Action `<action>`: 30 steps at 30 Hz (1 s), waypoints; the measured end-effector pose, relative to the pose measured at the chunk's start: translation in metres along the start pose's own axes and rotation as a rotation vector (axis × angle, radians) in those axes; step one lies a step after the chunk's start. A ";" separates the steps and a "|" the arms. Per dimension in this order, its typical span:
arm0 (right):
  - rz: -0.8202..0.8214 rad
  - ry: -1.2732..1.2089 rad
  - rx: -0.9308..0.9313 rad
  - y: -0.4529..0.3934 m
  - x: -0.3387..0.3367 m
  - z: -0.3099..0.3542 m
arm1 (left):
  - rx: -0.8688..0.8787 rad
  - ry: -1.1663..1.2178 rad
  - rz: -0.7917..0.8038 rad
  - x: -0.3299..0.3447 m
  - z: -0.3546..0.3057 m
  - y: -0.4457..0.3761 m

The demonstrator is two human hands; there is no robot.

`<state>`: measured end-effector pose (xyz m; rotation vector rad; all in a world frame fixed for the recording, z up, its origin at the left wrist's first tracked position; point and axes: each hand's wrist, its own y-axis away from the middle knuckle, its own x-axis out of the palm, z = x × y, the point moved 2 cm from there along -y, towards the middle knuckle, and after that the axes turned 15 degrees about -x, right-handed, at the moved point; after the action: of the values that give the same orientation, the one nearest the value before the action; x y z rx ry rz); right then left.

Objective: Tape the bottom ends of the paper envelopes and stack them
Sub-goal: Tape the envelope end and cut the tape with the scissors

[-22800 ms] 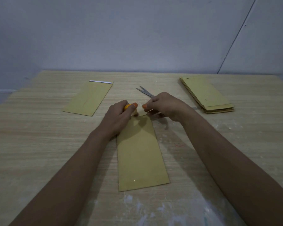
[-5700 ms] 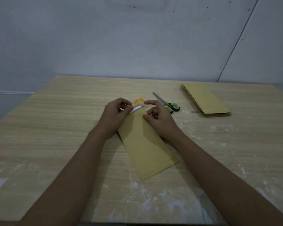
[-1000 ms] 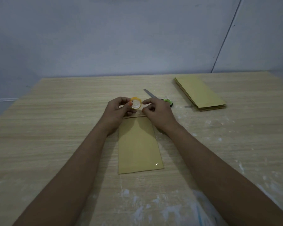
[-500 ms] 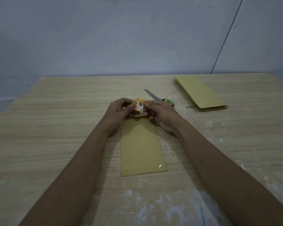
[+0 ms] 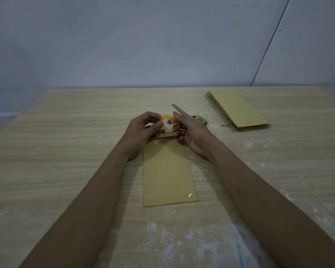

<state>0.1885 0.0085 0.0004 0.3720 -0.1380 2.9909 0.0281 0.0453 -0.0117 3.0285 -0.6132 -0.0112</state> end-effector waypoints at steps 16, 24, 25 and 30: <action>-0.004 -0.073 0.054 0.000 -0.004 0.001 | 0.009 -0.016 -0.040 -0.001 -0.001 0.001; 0.081 -0.094 0.047 0.004 -0.007 0.002 | 0.003 -0.022 -0.006 0.000 -0.002 0.004; 0.077 -0.093 0.050 0.003 -0.007 0.002 | 0.003 -0.022 -0.001 0.000 -0.002 0.004; 0.055 -0.063 0.061 0.002 -0.005 0.002 | -0.002 -0.040 0.012 -0.001 -0.002 0.005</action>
<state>0.1939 0.0055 0.0011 0.4775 -0.0641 3.0439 0.0255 0.0411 -0.0091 3.0291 -0.6336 -0.0725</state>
